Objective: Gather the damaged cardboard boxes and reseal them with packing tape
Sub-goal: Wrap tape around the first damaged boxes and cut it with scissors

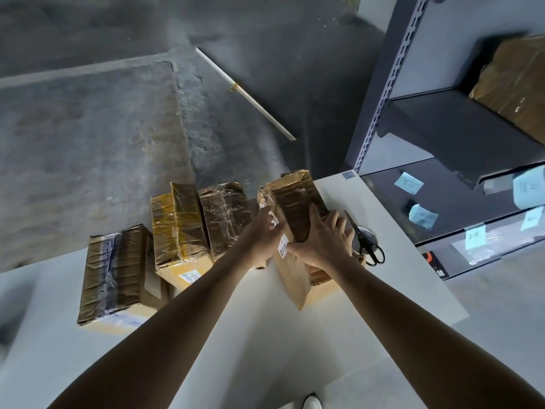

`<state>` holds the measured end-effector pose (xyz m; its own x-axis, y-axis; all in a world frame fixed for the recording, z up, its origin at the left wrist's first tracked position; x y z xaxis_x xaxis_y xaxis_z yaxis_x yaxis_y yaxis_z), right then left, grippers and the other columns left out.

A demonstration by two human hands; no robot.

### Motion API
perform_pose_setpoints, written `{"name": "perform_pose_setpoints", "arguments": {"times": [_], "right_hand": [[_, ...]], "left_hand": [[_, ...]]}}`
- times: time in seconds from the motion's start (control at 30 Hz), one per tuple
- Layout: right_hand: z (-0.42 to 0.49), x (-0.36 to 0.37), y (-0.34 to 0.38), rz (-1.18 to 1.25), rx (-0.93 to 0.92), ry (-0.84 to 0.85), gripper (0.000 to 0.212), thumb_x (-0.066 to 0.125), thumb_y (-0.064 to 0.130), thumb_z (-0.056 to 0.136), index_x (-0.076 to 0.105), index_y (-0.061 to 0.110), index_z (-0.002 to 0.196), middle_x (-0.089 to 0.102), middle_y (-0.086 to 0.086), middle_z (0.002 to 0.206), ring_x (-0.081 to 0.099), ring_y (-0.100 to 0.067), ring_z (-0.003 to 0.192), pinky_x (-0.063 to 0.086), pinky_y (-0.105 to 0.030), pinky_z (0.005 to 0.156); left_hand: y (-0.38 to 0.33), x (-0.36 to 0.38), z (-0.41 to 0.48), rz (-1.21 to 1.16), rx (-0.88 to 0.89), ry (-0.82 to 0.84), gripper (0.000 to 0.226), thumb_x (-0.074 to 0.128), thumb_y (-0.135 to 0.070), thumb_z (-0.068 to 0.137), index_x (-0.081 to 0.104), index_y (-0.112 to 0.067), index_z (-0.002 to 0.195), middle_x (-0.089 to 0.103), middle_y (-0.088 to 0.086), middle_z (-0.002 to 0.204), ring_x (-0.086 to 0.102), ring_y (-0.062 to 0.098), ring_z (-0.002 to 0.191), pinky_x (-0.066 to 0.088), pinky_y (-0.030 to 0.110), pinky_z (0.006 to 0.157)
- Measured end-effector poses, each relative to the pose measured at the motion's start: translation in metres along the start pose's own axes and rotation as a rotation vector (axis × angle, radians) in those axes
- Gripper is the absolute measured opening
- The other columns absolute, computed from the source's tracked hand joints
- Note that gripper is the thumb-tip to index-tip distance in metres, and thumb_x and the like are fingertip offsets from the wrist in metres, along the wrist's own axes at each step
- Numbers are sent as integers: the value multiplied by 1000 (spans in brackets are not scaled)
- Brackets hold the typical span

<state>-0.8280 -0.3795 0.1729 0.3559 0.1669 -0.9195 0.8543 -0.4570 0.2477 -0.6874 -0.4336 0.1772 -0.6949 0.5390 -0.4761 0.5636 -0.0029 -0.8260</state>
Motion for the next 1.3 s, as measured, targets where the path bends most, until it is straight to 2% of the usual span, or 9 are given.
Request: {"name": "perform_pose_setpoints", "arguments": {"times": [0.23,0.47,0.57,0.7,0.83,0.93,1.07,1.17,1.3], "right_hand": [[-59,13,-25,121,-24,0,113,63,74,75,1,28,157,11,-18,156,12,-41,146,17,-53,117],[-93,23,-57,380,-88,-98,79,57,63,87,21,28,149,41,-12,138,45,-36,125,46,-52,98],[-99,26,-72,564,-3,-47,67,53,51,96,26,18,149,47,-12,140,55,-33,120,51,-47,93],[-106,31,-79,792,86,147,58,57,44,97,43,11,142,59,-10,131,66,-25,102,59,-34,74],[-123,42,-74,842,93,204,53,69,42,85,44,24,128,56,-10,128,63,-27,104,55,-33,69],[-140,53,-64,893,109,247,59,77,38,79,39,26,122,55,-7,121,61,-27,105,61,-40,75],[-166,67,-45,1035,124,349,58,76,24,86,31,16,123,53,-6,117,65,-25,103,63,-36,69],[-174,79,-35,1060,117,351,62,75,33,86,38,9,129,60,-13,120,70,-26,98,63,-37,70],[-184,77,-27,1030,116,296,50,72,44,88,54,7,116,70,-18,103,73,-22,81,63,-42,74]], "left_hand": [[-2,42,-39,-222,-90,16,47,51,-31,100,35,-33,145,52,-1,141,59,22,114,58,46,88],[-9,64,-95,-154,-33,94,58,51,-44,100,26,-34,151,49,-1,145,58,8,109,47,25,84],[-5,65,-110,-112,-53,102,59,48,-42,102,21,-33,154,43,2,151,50,24,132,42,35,97],[0,61,-131,-111,-69,146,59,50,-43,101,22,-34,152,45,2,149,50,25,132,46,47,104],[-3,61,-150,-43,13,152,60,66,-29,93,30,-28,141,56,-15,117,59,-5,100,45,11,74],[0,58,-157,14,63,162,71,80,-25,82,32,-33,133,54,-19,116,56,0,114,45,6,78],[8,40,-167,192,65,194,90,84,-31,77,26,-32,146,48,-11,136,47,11,129,38,8,94],[19,23,-171,379,45,192,99,79,-29,83,12,-33,156,29,1,159,31,25,145,36,32,108],[26,10,-169,432,52,225,99,76,-25,85,9,-33,157,23,4,162,25,27,148,33,40,112]]}}
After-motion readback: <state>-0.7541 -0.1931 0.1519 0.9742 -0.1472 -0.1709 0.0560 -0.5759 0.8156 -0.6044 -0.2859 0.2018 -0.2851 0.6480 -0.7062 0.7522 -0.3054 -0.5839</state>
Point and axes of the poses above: each hand's wrist, its own z-axis towards the middle knuckle, its own x-axis out of the palm, y = z × x, the point moved 2 cm from there along z, towards the middle knuckle
